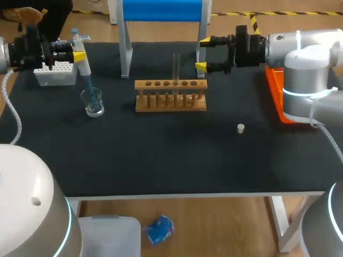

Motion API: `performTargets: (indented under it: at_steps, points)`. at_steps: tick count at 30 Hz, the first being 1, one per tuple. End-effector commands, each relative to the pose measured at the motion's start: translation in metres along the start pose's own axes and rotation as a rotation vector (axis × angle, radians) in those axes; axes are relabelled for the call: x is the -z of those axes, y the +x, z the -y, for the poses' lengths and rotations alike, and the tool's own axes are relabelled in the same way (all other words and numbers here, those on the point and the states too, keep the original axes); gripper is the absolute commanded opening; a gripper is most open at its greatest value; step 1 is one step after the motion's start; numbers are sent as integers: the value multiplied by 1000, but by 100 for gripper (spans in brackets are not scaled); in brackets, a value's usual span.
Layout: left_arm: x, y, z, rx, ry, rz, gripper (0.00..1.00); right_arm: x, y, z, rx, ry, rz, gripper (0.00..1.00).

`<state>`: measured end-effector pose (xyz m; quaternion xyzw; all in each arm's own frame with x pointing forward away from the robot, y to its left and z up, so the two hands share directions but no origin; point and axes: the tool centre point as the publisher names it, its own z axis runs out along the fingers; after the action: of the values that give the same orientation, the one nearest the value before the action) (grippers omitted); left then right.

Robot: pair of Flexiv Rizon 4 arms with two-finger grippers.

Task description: Invert the test tube, pick up the pipette, mount the tip to pipette, aspirate from beaker and dispense into the tube, eject the tip, return the pipette, and cap with the stopper.

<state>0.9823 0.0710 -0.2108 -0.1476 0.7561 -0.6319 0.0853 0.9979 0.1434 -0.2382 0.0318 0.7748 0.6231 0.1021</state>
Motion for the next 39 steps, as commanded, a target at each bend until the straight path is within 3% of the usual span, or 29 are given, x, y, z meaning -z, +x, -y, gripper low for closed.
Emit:
performTargets:
  at_steps: [1,16,26,39]
  points:
    - [1,0,0,-1,1,-2,0,1,1,0,1,0,2,100]
    - [2,2,4,-11,2,3,0,1,1,0,1,0,2,100]
    - [6,10,23,-41,-7,20,0,1,1,0,1,0,2,100]
    - [8,20,63,-88,-35,39,0,1,1,0,1,0,2,100]
